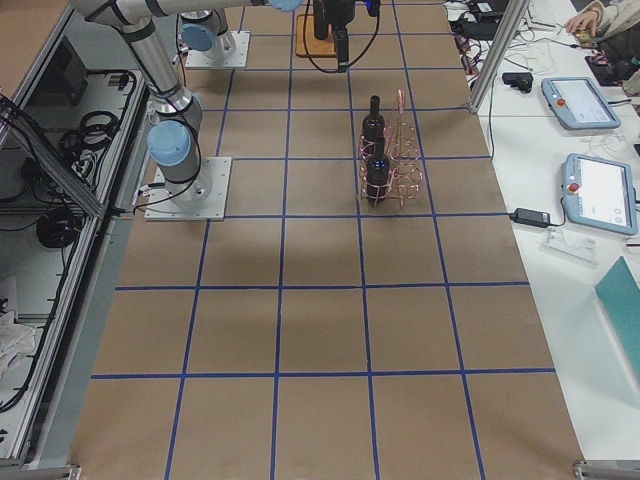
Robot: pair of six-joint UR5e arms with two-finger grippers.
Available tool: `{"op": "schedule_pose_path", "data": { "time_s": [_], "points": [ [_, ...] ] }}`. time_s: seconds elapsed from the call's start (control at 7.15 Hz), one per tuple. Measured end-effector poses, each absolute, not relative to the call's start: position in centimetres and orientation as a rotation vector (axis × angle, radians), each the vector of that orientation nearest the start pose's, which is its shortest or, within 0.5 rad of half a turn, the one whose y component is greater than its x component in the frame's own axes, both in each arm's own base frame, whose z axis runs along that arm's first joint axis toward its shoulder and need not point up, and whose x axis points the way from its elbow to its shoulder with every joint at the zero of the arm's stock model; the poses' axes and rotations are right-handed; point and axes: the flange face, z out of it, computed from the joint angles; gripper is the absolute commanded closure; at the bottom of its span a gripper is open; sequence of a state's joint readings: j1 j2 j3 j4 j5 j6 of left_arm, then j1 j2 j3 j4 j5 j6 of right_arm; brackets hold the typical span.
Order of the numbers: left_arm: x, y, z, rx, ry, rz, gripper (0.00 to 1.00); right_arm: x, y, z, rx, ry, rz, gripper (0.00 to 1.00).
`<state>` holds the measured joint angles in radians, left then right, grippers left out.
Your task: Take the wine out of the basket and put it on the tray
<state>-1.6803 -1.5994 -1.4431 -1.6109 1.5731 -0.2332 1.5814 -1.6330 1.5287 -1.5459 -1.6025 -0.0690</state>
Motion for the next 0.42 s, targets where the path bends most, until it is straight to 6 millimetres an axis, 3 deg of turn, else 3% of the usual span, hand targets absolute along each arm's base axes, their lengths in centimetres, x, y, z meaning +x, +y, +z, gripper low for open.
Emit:
{"op": "schedule_pose_path", "data": {
  "time_s": [0.42],
  "points": [
    [-19.03, -48.68, 53.11, -0.189, 3.145, -0.086, 0.0, 13.54, -46.89, 53.62, -0.125, 3.169, -0.123, 0.0]
  ]
}}
